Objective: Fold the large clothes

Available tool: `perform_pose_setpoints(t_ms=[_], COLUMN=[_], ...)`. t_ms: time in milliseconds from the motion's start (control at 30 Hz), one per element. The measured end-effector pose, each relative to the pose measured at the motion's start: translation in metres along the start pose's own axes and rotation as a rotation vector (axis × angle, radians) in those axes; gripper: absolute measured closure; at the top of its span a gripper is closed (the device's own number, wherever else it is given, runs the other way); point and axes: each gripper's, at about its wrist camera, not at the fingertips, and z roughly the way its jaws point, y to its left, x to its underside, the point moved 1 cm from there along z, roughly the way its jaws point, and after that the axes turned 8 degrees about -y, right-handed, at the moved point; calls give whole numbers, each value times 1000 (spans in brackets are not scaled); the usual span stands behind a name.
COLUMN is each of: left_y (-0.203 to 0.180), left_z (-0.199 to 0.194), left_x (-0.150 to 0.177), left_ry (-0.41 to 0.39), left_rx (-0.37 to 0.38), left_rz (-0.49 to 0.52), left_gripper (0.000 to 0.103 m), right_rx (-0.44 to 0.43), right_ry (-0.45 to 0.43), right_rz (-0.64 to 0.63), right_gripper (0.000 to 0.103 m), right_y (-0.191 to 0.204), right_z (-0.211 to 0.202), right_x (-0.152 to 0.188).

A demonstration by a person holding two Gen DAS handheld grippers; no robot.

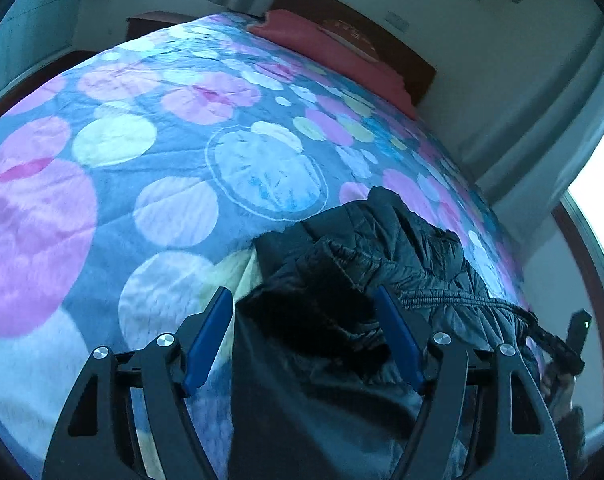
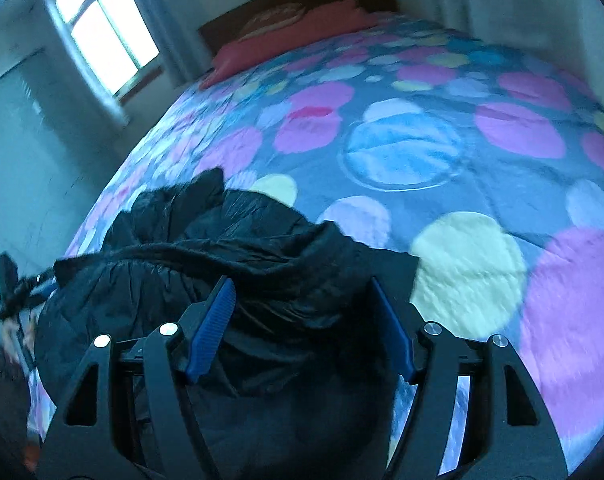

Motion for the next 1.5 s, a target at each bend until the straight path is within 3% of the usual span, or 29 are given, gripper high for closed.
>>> perform_pose_setpoints(t_ms=[133,400,567,767,800,833,867,967,1133,1233,1367,1500], left_y=[-1,-3,4,-9,-11,-13,-14,-20,-36,-55,-76,-90], left_z=[7,-8,-3,19,24,27,33,36,22,9,-1,21], left_x=[-3,0,6,-9,-9,-8,-7,-1,0,-8,-33,-58], left_ry=[23,-11,36,63,76,88,110,116,51,-10,-107,-150], left_rx=[6,9,-8,-23,-28,-27,-28,-64,-102,-147,-181,-240], left_rz=[31,130,175,222,237,246,260,309,364,418,414,393], left_gripper=[31,31,31,31,38,51,56,63,82,87,88,88], right_rx=[-24,-32,-40,-31,-29,-26,-23,4,16,30,45,91], right_ry=[26,25,24,31,33,37,43,58,21,-31,-132,-176], right_rz=[15,19,25,20,20,17,13,-21,-77,-136,-169,-148], right_gripper=[35,35,35,35,35,35,36,65,84,88,88,88], right_y=[-5,-5,-6,-6,-6,-6,-5,-3,9,26,40,41], right_z=[12,13,14,19,19,20,22,27,21,7,-10,2], right_x=[-2,-2,-2,-3,-3,-2,-1,1,2,-7,-33,-57])
